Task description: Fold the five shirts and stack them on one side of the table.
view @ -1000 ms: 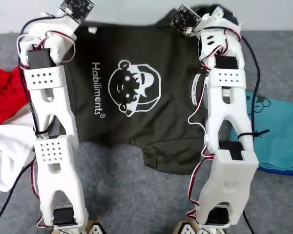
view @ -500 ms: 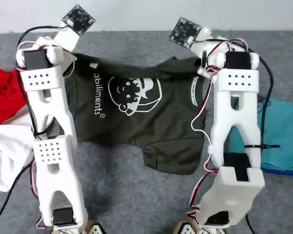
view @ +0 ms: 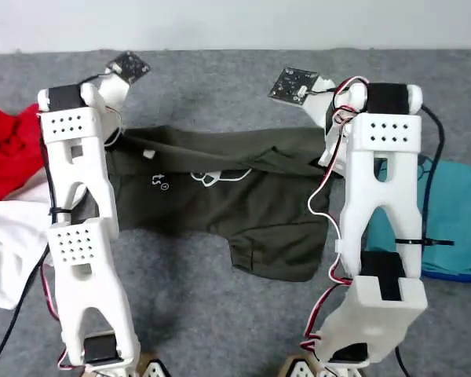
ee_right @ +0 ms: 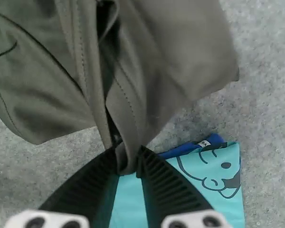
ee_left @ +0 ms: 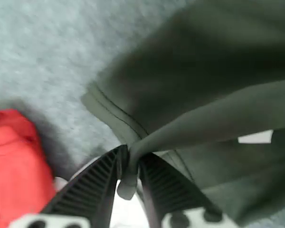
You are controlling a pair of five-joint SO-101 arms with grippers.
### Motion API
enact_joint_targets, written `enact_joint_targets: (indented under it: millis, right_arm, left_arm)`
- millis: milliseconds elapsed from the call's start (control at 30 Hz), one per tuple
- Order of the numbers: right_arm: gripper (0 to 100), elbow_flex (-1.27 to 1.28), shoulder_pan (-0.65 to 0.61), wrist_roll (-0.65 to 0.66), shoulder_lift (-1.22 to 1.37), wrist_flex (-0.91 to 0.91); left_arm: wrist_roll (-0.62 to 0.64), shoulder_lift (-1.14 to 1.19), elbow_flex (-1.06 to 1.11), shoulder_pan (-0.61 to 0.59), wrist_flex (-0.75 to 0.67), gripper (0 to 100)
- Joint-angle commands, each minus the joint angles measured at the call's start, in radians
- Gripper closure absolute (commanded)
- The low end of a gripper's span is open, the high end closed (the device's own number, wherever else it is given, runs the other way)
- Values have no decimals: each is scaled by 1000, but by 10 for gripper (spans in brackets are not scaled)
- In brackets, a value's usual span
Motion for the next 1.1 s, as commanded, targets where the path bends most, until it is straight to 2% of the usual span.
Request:
enact_joint_targets:
  millis: [0,167,500,733,867,967,1067]
  right_arm:
    - [987,-60,-1,-26,-68,47]
    - [987,48,-22,-26,-119,47]
    - [987,482,-85,-31,-361,42]
    - [986,606,-84,-31,-414,22]
    - [883,606,-77,-34,-415,25]
    - [788,603,-76,-103,-417,31]
    - [777,592,-79,-124,-432,33]
  left_arm:
    - [-52,-103,117,-18,23,986]
    - [-66,-170,265,-26,17,986]
    - [-57,-169,277,-98,12,986]
    - [-92,-178,309,-95,20,984]
    - [-91,-181,309,-101,20,927]
    - [-89,-216,318,-118,21,878]
    - [-89,-287,352,-124,21,864]
